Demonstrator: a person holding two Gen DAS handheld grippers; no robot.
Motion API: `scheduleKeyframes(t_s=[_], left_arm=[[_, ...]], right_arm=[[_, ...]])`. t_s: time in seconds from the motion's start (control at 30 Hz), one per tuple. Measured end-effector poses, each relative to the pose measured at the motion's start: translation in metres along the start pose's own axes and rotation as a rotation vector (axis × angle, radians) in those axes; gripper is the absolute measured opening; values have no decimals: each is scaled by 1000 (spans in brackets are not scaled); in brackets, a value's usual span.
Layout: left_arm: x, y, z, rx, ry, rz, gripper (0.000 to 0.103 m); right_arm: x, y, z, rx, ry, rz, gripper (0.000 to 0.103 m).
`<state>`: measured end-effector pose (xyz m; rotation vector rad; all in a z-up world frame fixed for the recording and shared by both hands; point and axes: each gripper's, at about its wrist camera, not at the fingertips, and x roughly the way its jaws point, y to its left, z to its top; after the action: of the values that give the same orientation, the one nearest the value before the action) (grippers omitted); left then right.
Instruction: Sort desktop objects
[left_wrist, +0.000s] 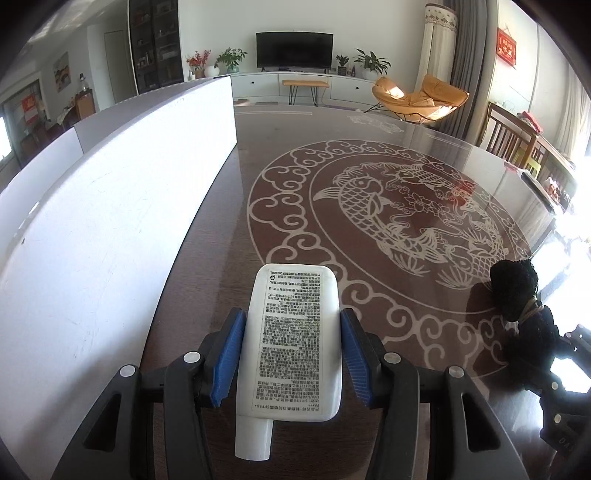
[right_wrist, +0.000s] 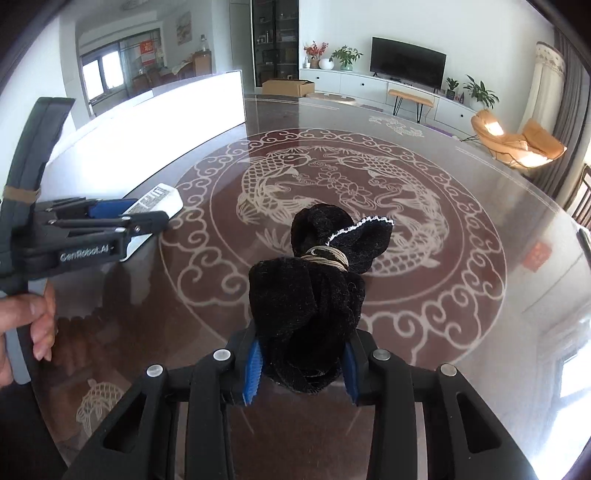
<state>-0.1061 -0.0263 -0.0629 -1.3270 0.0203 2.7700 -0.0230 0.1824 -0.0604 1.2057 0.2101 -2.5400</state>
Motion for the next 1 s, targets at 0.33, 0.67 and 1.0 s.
scheduleKeyframes(t_s=[0.33,0.67,1.0], left_arm=[[-1,2,-1,-2,-2,-14,51],[3,-3,0,16,5,-13,59],[4,4,0,-25,11,-10,72]], right_arm=[[-5,-10,-6,98,40,-68,94],[-2,-11,-2,88,48,-81,96],[-2,-11,-2,88,48,-81,96]])
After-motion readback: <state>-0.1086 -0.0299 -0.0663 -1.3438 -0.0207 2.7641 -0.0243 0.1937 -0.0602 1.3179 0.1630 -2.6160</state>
